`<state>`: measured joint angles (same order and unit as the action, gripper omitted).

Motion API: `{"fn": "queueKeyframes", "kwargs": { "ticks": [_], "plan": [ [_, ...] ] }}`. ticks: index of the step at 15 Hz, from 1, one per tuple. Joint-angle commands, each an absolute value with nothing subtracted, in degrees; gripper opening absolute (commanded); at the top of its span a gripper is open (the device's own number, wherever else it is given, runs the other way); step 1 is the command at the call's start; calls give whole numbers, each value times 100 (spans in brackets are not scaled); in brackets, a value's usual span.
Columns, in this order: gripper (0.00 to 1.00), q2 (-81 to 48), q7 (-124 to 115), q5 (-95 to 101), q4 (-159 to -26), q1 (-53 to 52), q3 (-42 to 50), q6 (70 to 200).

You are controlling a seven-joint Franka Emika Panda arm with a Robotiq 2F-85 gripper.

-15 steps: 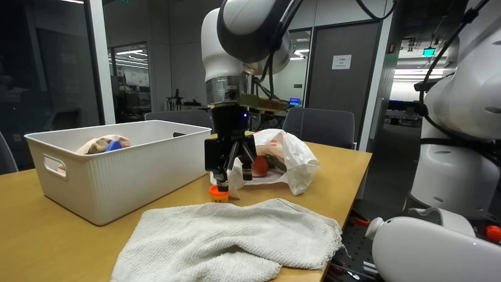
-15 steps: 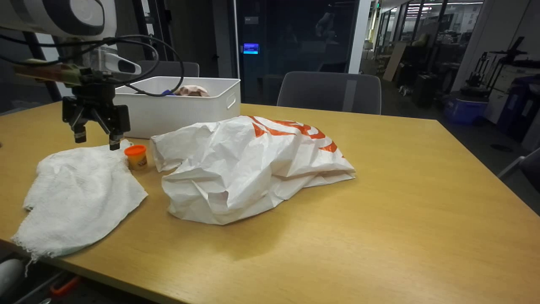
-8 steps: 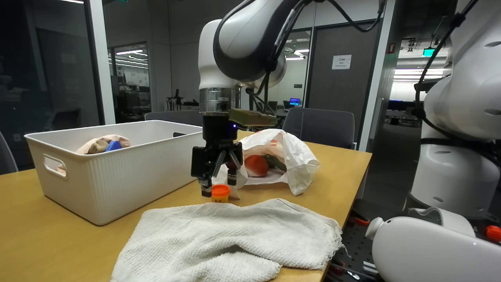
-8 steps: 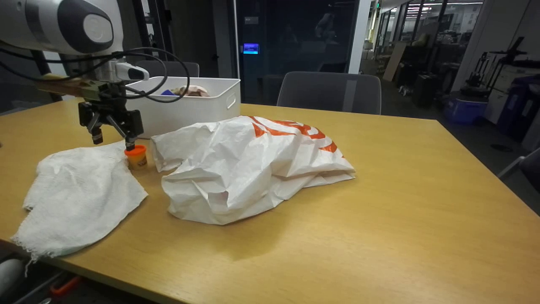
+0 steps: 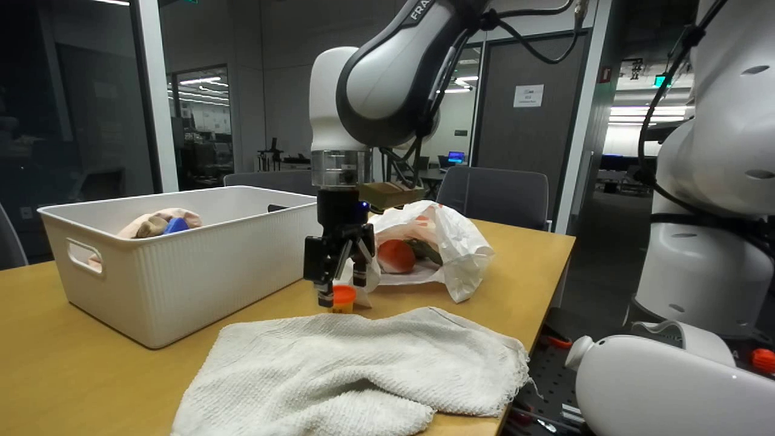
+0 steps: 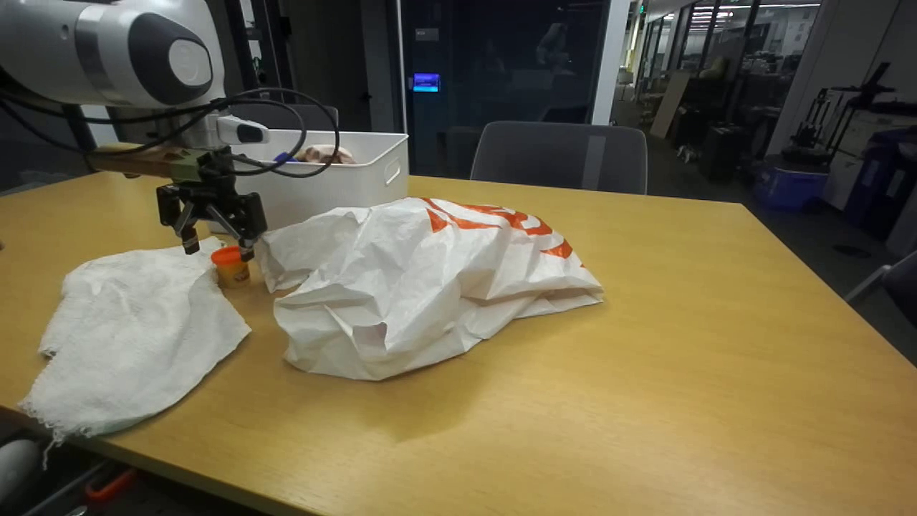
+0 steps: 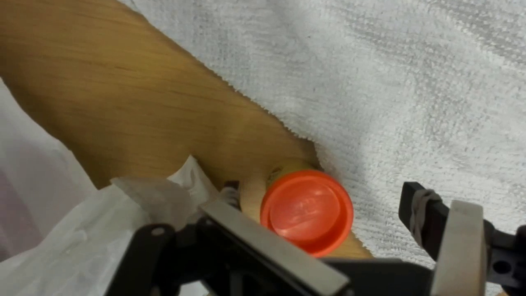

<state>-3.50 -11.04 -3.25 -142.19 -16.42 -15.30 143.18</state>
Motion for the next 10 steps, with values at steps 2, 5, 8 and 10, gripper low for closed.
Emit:
{"fn": "queueKeyframes", "kwargs": {
  "ticks": [2,5,8,10],
  "plan": [
    [100,-545,-1170,-78,-14120,-1598,-1457,14501],
    [74,-584,-1116,-93,-14111,-1601,-1443,14530],
    [50,-572,-1092,-149,-14116,-1601,-1450,14565],
    [35,-551,-1096,-174,-14121,-1597,-1450,14575]
  ]
}}
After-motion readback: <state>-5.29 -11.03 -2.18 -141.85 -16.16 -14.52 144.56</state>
